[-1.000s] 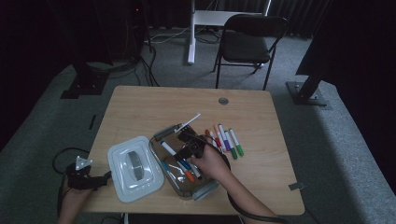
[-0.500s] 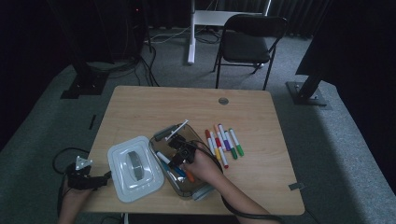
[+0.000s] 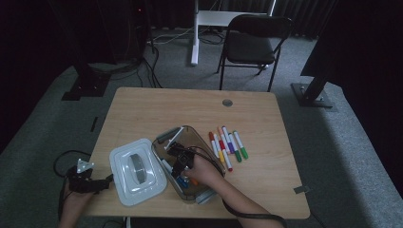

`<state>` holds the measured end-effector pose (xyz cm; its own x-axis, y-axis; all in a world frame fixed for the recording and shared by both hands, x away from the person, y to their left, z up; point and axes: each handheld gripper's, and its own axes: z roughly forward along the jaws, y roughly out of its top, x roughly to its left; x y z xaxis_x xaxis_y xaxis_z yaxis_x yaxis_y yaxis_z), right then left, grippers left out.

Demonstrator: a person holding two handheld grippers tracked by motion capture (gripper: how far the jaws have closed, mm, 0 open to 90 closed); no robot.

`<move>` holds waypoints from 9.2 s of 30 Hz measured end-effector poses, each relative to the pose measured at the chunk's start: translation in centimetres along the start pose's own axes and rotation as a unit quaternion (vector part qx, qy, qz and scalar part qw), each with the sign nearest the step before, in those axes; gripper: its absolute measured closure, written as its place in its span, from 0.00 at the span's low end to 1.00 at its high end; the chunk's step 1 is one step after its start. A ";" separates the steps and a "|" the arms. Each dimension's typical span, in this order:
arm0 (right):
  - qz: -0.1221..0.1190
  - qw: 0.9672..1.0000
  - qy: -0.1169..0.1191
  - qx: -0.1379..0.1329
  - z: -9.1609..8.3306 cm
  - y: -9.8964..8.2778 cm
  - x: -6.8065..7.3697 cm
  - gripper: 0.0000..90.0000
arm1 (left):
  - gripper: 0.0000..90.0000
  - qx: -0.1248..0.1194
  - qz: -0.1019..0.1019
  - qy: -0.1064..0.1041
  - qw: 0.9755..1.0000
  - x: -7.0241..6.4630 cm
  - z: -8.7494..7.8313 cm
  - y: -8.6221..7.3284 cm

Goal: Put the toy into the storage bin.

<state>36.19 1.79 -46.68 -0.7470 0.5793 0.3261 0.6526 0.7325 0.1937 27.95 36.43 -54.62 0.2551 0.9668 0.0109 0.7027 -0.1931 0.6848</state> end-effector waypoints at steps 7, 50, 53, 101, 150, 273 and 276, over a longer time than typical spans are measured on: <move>-0.014 1.000 -0.010 0.025 0.9 0.2 0.3 0.82 | 0.01 0.000 0.000 0.000 1.000 0.0 0.0 0.0; 0.025 0.974 -0.050 -0.219 -14.9 -8.8 -6.0 0.64 | 0.01 0.000 0.000 0.000 1.000 0.0 0.0 0.0; 0.037 0.971 -0.055 -0.229 -15.1 -9.6 -7.3 0.64 | 0.01 -0.001 -0.001 0.000 1.000 0.0 0.0 0.0; 0.228 0.947 -0.151 -0.169 -6.3 -13.3 -21.8 0.70 | 0.01 0.000 0.000 0.000 1.000 0.0 0.0 0.0; 0.171 0.944 -0.096 -0.266 -15.0 -13.1 -13.4 0.85 | 0.01 0.000 0.000 0.000 1.000 0.0 0.0 0.0; 0.059 0.966 -0.061 -0.242 -14.0 -11.3 -8.3 0.60 | 0.01 -0.001 0.000 0.000 1.000 0.0 0.0 0.0; 0.075 0.964 -0.068 -0.247 -14.0 -12.0 -9.8 0.60 | 0.01 0.000 0.000 0.000 1.000 0.0 0.0 0.0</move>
<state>37.46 -17.63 -39.27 -0.6271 0.7315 0.2675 0.7106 0.3966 0.5812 27.95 36.43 -54.62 0.2549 0.9669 0.0110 0.7028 -0.1930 0.6847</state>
